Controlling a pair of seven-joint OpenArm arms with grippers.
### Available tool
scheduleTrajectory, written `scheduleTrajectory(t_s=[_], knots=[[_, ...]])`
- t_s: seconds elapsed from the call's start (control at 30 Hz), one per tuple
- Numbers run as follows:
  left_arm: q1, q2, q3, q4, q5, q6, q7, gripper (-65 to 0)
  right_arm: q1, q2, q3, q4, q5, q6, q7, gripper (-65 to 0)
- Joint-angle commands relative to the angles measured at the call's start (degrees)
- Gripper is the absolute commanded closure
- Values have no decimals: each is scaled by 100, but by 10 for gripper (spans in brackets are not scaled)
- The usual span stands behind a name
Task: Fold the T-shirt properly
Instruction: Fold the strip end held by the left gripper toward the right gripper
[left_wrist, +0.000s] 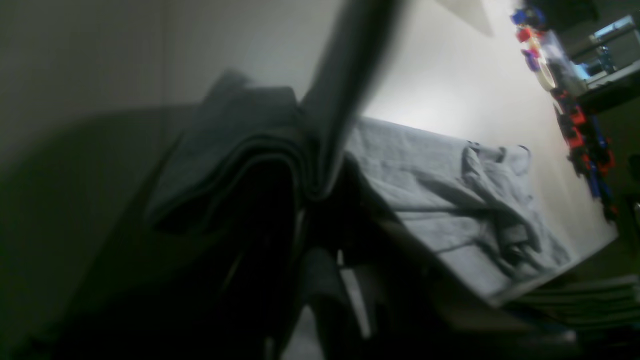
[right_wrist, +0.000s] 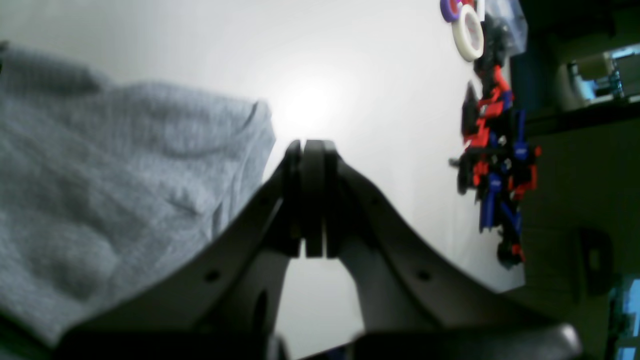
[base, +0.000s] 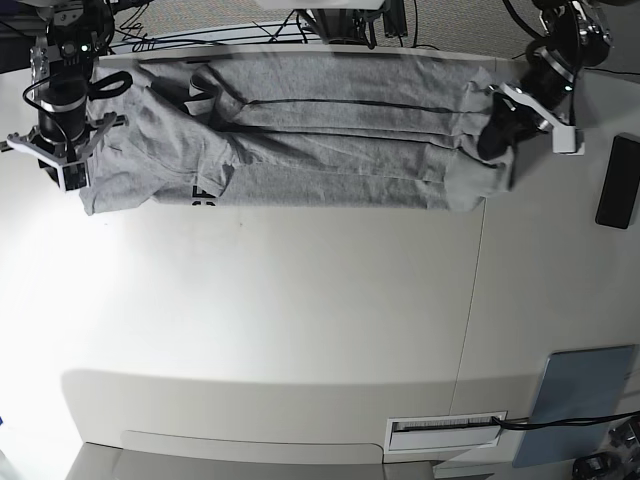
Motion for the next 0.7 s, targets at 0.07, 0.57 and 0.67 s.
scheduleTrajectory(t_s=[0.07,0.57,0.67], knots=[[83,109,610,201,-22,291,-131,0,107,85,59,96,-129,-63,90,0],[-518,901,3661,186,2133,1939,-1005,0,-33,81,1923,96,-199,-59,-570,0],[-667,946,4133,160,2446,2210,-1084,0,-31,81,1956,96,-175,-20,-619,0]])
